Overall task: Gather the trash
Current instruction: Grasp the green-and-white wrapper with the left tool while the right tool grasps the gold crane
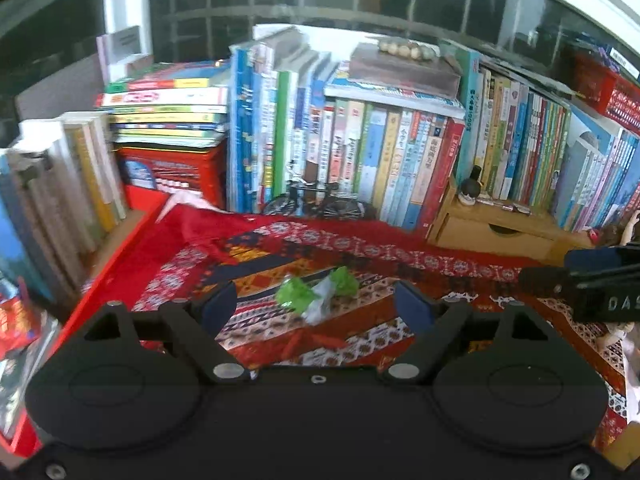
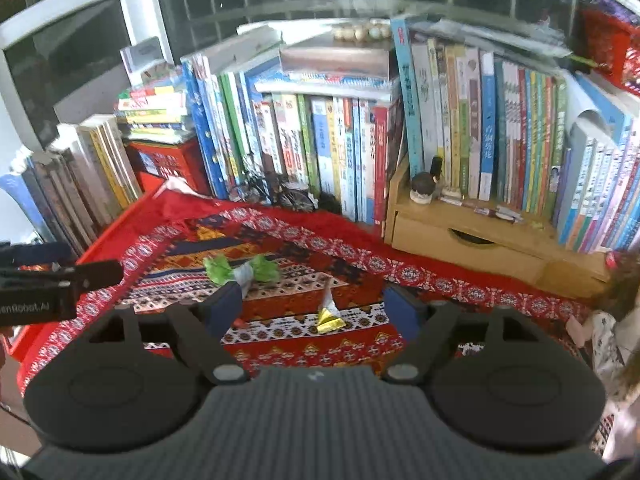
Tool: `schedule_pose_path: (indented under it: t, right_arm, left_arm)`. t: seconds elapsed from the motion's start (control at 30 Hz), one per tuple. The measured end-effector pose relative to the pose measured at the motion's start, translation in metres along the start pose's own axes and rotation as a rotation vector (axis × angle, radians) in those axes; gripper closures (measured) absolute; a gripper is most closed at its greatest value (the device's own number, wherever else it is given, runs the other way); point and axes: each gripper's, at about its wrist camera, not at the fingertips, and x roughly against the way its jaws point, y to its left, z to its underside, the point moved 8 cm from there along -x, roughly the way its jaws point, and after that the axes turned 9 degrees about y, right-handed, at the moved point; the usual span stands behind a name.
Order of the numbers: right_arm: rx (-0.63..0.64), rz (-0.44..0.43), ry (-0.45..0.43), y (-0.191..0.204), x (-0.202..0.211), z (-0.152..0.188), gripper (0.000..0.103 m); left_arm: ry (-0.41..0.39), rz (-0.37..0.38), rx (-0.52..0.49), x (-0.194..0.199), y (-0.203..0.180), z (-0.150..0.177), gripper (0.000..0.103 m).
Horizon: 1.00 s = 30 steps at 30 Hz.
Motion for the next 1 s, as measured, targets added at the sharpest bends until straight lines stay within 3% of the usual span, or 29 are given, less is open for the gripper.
schedule_pose_path:
  t: [0.3,0.57,0.83,1.0]
  right_arm:
    - [0.133,-0.014,0.142,-0.008,-0.081,-0.005,0.017]
    - [0.195,-0.062,0.281,-0.017,-0.149,-0.007,0.017]
    - [0.240,-0.091,0.415,-0.014,-0.197,-0.004,0.017]
    - [0.209,-0.096,0.447,-0.017,-0.217,-0.003,0.018]
  left_arm:
    - [0.099,-0.032,-0.067,-0.100,-0.008,-0.008,0.018]
    - [0.186,-0.064,-0.053,-0.183,0.002,-0.009,0.018]
    - [0.256,-0.069,-0.042,-0.234,0.008,-0.005,0.018]
    - [0.269,-0.042,-0.061,-0.249,0.005,-0.004,0.018]
